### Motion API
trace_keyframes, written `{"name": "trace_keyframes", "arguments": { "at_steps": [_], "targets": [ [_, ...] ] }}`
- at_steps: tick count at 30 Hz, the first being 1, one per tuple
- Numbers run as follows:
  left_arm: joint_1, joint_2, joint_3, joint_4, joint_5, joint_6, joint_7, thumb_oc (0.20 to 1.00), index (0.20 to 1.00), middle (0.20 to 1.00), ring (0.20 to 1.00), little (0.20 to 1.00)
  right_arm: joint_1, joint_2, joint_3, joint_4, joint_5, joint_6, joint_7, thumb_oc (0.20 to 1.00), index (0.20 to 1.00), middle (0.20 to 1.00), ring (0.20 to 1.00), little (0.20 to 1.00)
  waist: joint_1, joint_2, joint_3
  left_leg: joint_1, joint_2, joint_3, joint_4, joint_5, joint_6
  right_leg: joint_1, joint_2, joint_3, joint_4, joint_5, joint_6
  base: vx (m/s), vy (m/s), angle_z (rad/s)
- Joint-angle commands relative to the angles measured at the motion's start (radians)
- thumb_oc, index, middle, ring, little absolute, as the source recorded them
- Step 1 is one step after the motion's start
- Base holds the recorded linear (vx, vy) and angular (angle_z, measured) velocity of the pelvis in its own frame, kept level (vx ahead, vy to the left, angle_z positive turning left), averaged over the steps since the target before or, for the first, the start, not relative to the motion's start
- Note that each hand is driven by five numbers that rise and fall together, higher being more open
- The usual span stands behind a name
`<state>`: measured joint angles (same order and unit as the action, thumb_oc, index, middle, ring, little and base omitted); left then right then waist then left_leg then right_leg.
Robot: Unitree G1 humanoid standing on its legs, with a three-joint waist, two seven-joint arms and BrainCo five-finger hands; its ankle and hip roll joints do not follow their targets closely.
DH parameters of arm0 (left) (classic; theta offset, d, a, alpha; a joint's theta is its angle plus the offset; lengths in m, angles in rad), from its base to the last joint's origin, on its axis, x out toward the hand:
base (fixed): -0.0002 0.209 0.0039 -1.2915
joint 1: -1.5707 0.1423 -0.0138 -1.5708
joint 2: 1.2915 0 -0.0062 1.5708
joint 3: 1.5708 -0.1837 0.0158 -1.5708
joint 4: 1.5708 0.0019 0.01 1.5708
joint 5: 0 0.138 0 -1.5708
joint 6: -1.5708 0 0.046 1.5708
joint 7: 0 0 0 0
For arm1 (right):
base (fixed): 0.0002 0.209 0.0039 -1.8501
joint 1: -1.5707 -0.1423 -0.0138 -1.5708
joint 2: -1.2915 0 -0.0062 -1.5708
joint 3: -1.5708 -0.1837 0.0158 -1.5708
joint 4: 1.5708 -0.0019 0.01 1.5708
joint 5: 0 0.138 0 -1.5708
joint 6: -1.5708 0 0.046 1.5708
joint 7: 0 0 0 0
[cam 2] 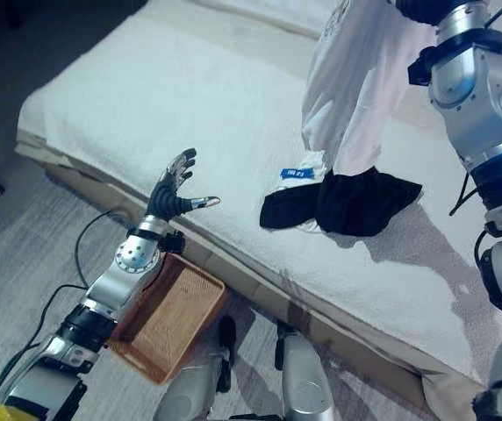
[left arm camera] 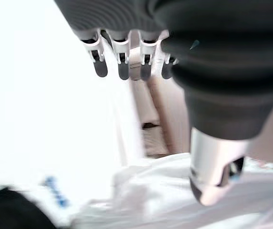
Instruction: Pick up clothes into the bucket
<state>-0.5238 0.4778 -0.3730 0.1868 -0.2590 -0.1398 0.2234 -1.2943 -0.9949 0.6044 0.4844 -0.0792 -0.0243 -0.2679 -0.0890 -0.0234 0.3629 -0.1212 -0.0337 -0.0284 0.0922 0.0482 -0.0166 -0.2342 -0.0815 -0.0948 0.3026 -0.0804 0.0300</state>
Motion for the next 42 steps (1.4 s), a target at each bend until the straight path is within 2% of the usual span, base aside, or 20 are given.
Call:
{"name": "trace_keyframes", "arguments": {
  "at_steps": [1, 6, 12, 22, 27, 28, 30, 31, 32, 33, 37, 39, 40, 41, 42],
  "targets": [
    [-0.035, 0.002, -0.041, -0.016, -0.045, -0.036, -0.009, 1.000, 1.000, 1.000, 1.000, 1.000, 0.009, -0.017, 0.012, -0.042, 0.147, -0.053, 0.049, 0.200, 0.200, 0.200, 0.200, 0.200, -0.010, -0.042, -0.141, 0.011, 0.054, -0.014, 0.052, -0.084, -0.062, 0.097, -0.036, 0.028, -0.110, 0.017, 0.073, 0.03, -0.046, -0.08],
    [-0.213, 0.011, -0.127, 0.043, -0.046, -0.020, -0.023, 1.000, 1.000, 1.000, 1.000, 1.000, -0.002, -0.022, 0.103, -0.102, 0.357, -0.071, 0.178, 0.200, 0.200, 0.200, 0.200, 0.200, -0.026, -0.061, -0.201, 0.058, 0.078, 0.006, -0.003, -0.064, -0.075, 0.158, -0.016, 0.018, -0.193, 0.044, 0.080, 0.02, -0.035, -0.10],
    [-0.342, -0.022, -0.214, 0.155, -0.074, -0.005, -0.034, 1.000, 1.000, 1.000, 1.000, 1.000, 0.001, -0.015, 0.157, -0.187, 0.523, -0.083, 0.252, 0.200, 0.200, 0.200, 0.200, 0.200, -0.029, -0.065, -0.241, 0.103, 0.088, 0.017, -0.030, -0.059, -0.079, 0.211, -0.011, 0.008, -0.228, 0.052, 0.083, 0.05, -0.013, -0.06],
    [-0.439, -0.106, -0.320, 0.280, -0.116, 0.024, -0.072, 1.000, 1.000, 1.000, 1.000, 1.000, 0.031, -0.004, 0.211, -0.309, 0.673, -0.082, 0.339, 0.200, 0.200, 0.200, 0.200, 0.200, -0.031, -0.062, -0.274, 0.142, 0.092, 0.019, -0.053, -0.056, -0.082, 0.262, -0.013, -0.006, -0.252, 0.051, 0.086, 0.02, -0.002, 0.00],
    [-0.469, -0.143, -0.383, 0.313, -0.211, 0.042, -0.113, 1.000, 1.000, 1.000, 1.000, 1.000, 0.055, -0.012, 0.215, -0.361, 0.717, -0.081, 0.350, 0.200, 0.200, 0.200, 0.200, 0.200, -0.034, -0.056, -0.282, 0.153, 0.092, 0.015, -0.063, -0.054, -0.082, 0.276, -0.015, -0.013, -0.260, 0.053, 0.089, 0.00, 0.000, 0.00],
    [-0.477, -0.145, -0.410, 0.309, -0.277, 0.045, -0.141, 1.000, 1.000, 1.000, 1.000, 1.000, 0.061, -0.013, 0.212, -0.381, 0.733, -0.088, 0.350, 0.200, 0.200, 0.200, 0.200, 0.200, -0.036, -0.052, -0.285, 0.155, 0.091, 0.014, -0.064, -0.053, -0.082, 0.277, -0.017, -0.017, -0.260, 0.053, 0.090, 0.00, 0.000, 0.00],
    [-0.480, -0.145, -0.427, 0.313, -0.312, 0.050, -0.155, 1.000, 1.000, 1.000, 1.000, 1.000, 0.067, -0.016, 0.208, -0.388, 0.740, -0.087, 0.348, 0.200, 0.200, 0.200, 0.200, 0.200, -0.038, -0.051, -0.286, 0.157, 0.090, 0.013, -0.065, -0.052, -0.082, 0.279, -0.018, -0.019, -0.261, 0.053, 0.091, 0.00, 0.000, 0.00],
    [-0.482, -0.127, -0.462, 0.288, -0.412, 0.058, -0.196, 0.934, 0.934, 0.934, 0.934, 0.934, 0.080, -0.024, 0.196, -0.403, 0.755, -0.092, 0.341, 0.200, 0.200, 0.200, 0.200, 0.200, -0.041, -0.046, -0.289, 0.161, 0.088, 0.012, -0.068, -0.052, -0.082, 0.283, -0.019, -0.020, -0.262, 0.054, 0.093, 0.00, 0.000, 0.00],
    [-0.477, -0.117, -0.472, 0.282, -0.447, 0.058, -0.202, 0.507, 0.507, 0.507, 0.507, 0.507, 0.088, -0.027, 0.190, -0.405, 0.759, -0.096, 0.338, 0.200, 0.200, 0.200, 0.200, 0.200, -0.041, -0.045, -0.291, 0.163, 0.087, 0.011, -0.068, -0.053, -0.081, 0.285, -0.019, -0.021, -0.263, 0.054, 0.093, 0.00, 0.000, 0.00],
    [-0.465, -0.104, -0.481, 0.265, -0.490, 0.062, -0.213, 0.200, 0.200, 0.200, 0.200, 0.200, 0.097, -0.027, 0.180, -0.407, 0.762, -0.100, 0.333, 0.200, 0.200, 0.200, 0.200, 0.200, -0.041, -0.043, -0.291, 0.164, 0.087, 0.011, -0.068, -0.053, -0.082, 0.287, -0.020, -0.022, -0.262, 0.054, 0.094, 0.00, 0.000, 0.00],
    [-0.428, -0.068, -0.498, 0.222, -0.549, 0.070, -0.235, 0.200, 0.200, 0.200, 0.200, 0.200, 0.130, -0.036, 0.153, -0.409, 0.760, -0.106, 0.319, 0.200, 0.200, 0.200, 0.200, 0.200, -0.040, -0.043, -0.291, 0.166, 0.086, 0.009, -0.069, -0.054, -0.081, 0.290, -0.022, -0.022, -0.263, 0.054, 0.094, 0.00, 0.000, 0.00],
    [-0.386, -0.044, -0.479, 0.206, -0.582, 0.071, -0.240, 0.200, 0.200, 0.200, 0.200, 0.200, 0.185, -0.036, 0.100, -0.404, 0.762, -0.111, 0.304, 0.200, 0.200, 0.200, 0.200, 0.200, -0.038, -0.044, -0.289, 0.167, 0.086, 0.007, -0.070, -0.054, -0.081, 0.291, -0.023, -0.025, -0.264, 0.053, 0.093, 0.00, 0.000, 0.00],
    [-0.350, -0.024, -0.463, 0.178, -0.582, 0.072, -0.239, 0.200, 0.200, 0.200, 0.200, 0.200, 0.245, -0.038, 0.050, -0.404, 0.762, -0.113, 0.294, 0.304, 0.304, 0.304, 0.304, 0.304, -0.034, -0.043, -0.285, 0.166, 0.085, 0.005, -0.069, -0.054, -0.080, 0.291, -0.023, -0.026, -0.263, 0.052, 0.093, 0.00, 0.000, 0.00],
    [-0.350, -0.023, -0.464, 0.177, -0.582, 0.073, -0.238, 0.200, 0.200, 0.200, 0.200, 0.200, 0.247, -0.038, 0.048, -0.405, 0.762, -0.112, 0.294, 0.319, 0.319, 0.319, 0.319, 0.319, -0.034, -0.044, -0.285, 0.166, 0.085, 0.005, -0.069, -0.054, -0.080, 0.291, -0.023, -0.026, -0.263, 0.052, 0.093, 0.00, 0.000, 0.00],
    [-0.330, -0.008, -0.448, 0.160, -0.582, 0.070, -0.233, 0.200, 0.200, 0.200, 0.200, 0.200, 0.294, -0.036, 0.006, -0.406, 0.765, -0.115, 0.284, 0.388, 0.388, 0.388, 0.388, 0.388, -0.032, -0.043, -0.282, 0.163, 0.083, 0.002, -0.067, -0.055, -0.079, 0.288, -0.023, -0.027, -0.261, 0.051, 0.093, 0.00, 0.000, 0.00]
  ]
}}
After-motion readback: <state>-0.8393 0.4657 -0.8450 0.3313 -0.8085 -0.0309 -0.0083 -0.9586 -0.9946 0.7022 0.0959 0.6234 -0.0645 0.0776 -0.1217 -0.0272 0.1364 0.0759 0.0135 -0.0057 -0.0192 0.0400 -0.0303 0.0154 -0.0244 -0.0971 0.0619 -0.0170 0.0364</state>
